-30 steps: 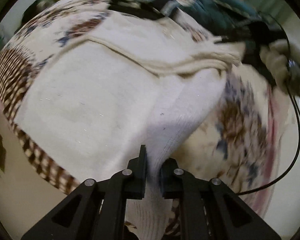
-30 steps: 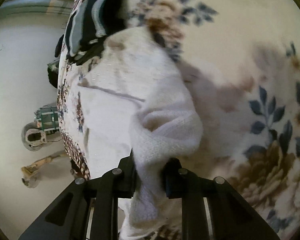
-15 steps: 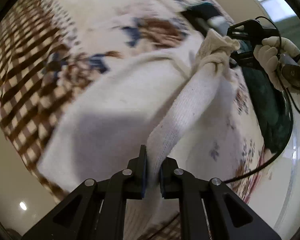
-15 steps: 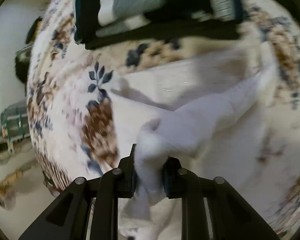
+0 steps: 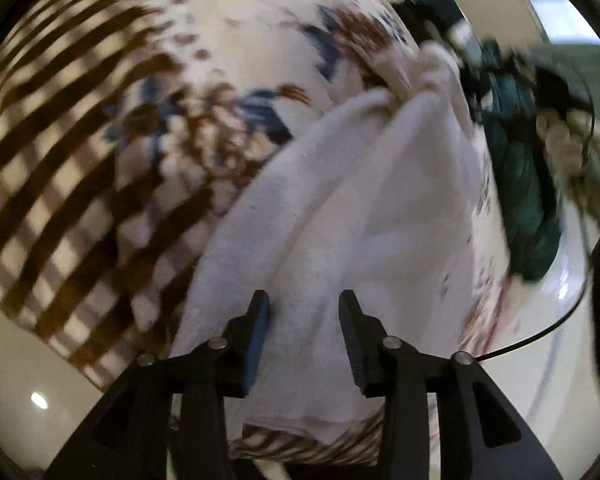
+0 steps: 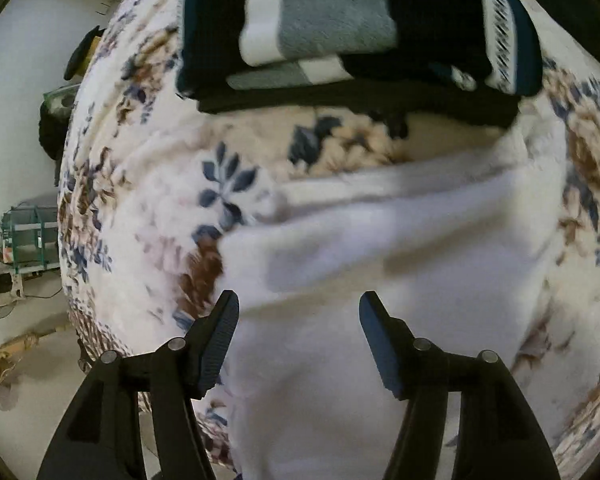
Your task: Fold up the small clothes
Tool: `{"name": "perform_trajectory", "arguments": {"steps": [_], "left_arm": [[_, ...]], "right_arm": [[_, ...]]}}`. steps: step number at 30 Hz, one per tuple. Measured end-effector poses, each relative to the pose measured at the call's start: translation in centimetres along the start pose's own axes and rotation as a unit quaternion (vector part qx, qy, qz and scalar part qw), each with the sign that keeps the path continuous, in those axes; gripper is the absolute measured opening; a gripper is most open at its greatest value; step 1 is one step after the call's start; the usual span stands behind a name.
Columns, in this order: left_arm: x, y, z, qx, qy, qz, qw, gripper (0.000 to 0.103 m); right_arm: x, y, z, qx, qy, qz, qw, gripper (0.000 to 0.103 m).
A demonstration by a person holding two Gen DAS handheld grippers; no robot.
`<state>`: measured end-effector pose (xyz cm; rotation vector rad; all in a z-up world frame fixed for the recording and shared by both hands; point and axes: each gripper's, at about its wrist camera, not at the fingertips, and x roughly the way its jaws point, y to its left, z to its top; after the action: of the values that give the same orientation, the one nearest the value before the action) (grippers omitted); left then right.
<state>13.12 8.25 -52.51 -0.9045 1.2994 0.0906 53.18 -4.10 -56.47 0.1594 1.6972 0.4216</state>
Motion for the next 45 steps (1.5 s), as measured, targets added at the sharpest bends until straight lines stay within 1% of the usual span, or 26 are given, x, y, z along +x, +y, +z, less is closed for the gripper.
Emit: {"name": "perform_trajectory", "arguments": {"steps": [2, 3, 4, 5, 6, 10, 11, 13, 14, 15, 16, 19, 22, 24, 26, 28, 31, 32, 33, 34, 38, 39, 41, 42, 44, 45], "left_arm": [[0.9, -0.6, -0.1, 0.026, 0.000, 0.030, 0.9992, 0.030], [0.9, -0.8, -0.2, 0.034, -0.006, 0.041, 0.9986, 0.016], [0.9, -0.8, -0.3, 0.041, -0.013, 0.049, 0.9979, 0.008], [0.6, -0.7, -0.3, 0.039, -0.021, 0.052, 0.9977, 0.008], [0.1, -0.4, -0.3, 0.032, -0.028, 0.047, 0.9980, 0.007], [-1.6, 2.4, 0.7, -0.016, -0.041, 0.041, 0.9982, 0.007], [-1.7, 3.6, 1.1, -0.032, -0.040, 0.044, 0.9977, 0.007], [-1.8, 5.2, 1.7, -0.052, -0.026, 0.010, 0.9983, 0.009], [-2.1, 5.9, 1.9, -0.058, -0.023, 0.000, 0.9981, 0.010], [-2.6, 6.2, 2.0, -0.056, -0.027, -0.004, 0.9980, 0.010], [-3.0, 6.2, 1.9, -0.051, -0.029, -0.008, 0.9982, 0.010], [-3.5, 5.6, 1.4, -0.023, -0.020, -0.018, 0.9993, 0.024], [-3.0, 4.6, 0.5, -0.007, -0.001, -0.006, 1.0000, 0.025], [-2.5, 4.1, -0.2, -0.005, 0.007, -0.001, 1.0000, 0.025], [-1.7, 3.6, -0.9, -0.003, 0.012, 0.009, 0.9999, 0.025], [-1.3, 3.3, -1.3, 0.001, 0.015, 0.029, 0.9995, 0.025], [-0.9, 3.0, -1.6, 0.002, 0.013, 0.036, 0.9993, 0.025], [-0.8, 2.8, -1.6, 0.007, 0.011, 0.037, 0.9992, 0.025], [-0.7, 2.6, -1.6, 0.016, 0.011, 0.048, 0.9987, 0.025], [-0.6, 2.3, -1.6, 0.024, 0.012, 0.054, 0.9982, 0.025], [0.0, 2.3, -1.7, 0.043, 0.018, 0.054, 0.9975, 0.025], [0.2, 2.4, -1.8, 0.046, 0.019, 0.058, 0.9971, 0.025], [0.5, 2.7, -1.8, 0.047, 0.025, 0.056, 0.9970, 0.025], [0.5, 2.7, -1.7, 0.052, 0.026, 0.060, 0.9966, 0.024], [-0.1, 2.3, -1.9, 0.072, 0.015, 0.063, 0.9953, 0.020], [-0.4, 2.1, -1.9, 0.083, 0.012, 0.061, 0.9946, 0.006]], "right_arm": [[1.5, 0.8, -1.0, -0.009, 0.016, 0.003, 1.000, 0.065], [2.2, 1.5, -1.5, -0.022, 0.018, 0.008, 1.000, 0.062], [2.9, 2.0, -1.6, -0.032, 0.020, 0.004, 0.999, 0.050], [3.8, 2.8, -2.0, -0.041, 0.020, -0.007, 0.999, 0.035], [4.3, 3.3, -2.3, -0.038, 0.013, -0.017, 0.999, 0.007], [4.9, 5.2, -1.9, -0.031, -0.034, -0.026, 0.999, 0.007], [5.5, 5.4, -1.7, -0.032, -0.024, -0.017, 0.999, 0.008], [6.3, 5.3, -2.0, -0.033, 0.022, 0.008, 0.999, 0.015], [5.5, 4.8, -3.4, -0.036, 0.027, 0.024, 0.999, 0.015], [4.5, 4.4, -4.7, -0.044, 0.019, 0.029, 0.998, 0.019], [3.6, 4.0, -6.1, -0.047, 0.013, 0.030, 0.998, 0.033], [0.1, 0.0, -13.2, -0.023, -0.002, 0.040, 0.999, 0.050], [0.0, -5.5, -21.7, 0.037, 0.028, 0.013, 0.999, 0.050], [1.5, -9.2, -27.0, 0.087, 0.059, 0.027, 0.994, 0.050], [3.8, -12.4, -31.8, 0.145, 0.092, 0.051, 0.984, 0.050], [5.6, -14.6, -35.2, 0.187, 0.095, 0.082, 0.974, 0.050], [7.5, -17.8, -39.3, 0.288, 0.063, 0.176, 0.939, 0.041], [7.8, -18.9, -40.7, 0.326, 0.043, 0.202, 0.923, 0.041], [8.0, -19.9, -41.9, 0.358, 0.023, 0.220, 0.907, 0.041], [8.3, -20.3, -42.7, 0.374, 0.015, 0.227, 0.899, 0.041], [11.2, -21.4, -45.0, 0.441, -0.001, 0.297, 0.847, 0.041], [11.6, -21.4, -45.2, 0.449, -0.017, 0.309, 0.838, 0.041], [11.5, -20.9, -45.5, 0.445, -0.051, 0.305, 0.840, 0.011], [11.3, -20.5, -45.7, 0.443, -0.060, 0.293, 0.845, 0.004], [10.1, -19.7, -46.2, 0.437, -0.075, 0.268, 0.855, 0.004], [9.7, -18.7, -46.7, 0.435, -0.081, 0.248, 0.862, 0.003]]}}
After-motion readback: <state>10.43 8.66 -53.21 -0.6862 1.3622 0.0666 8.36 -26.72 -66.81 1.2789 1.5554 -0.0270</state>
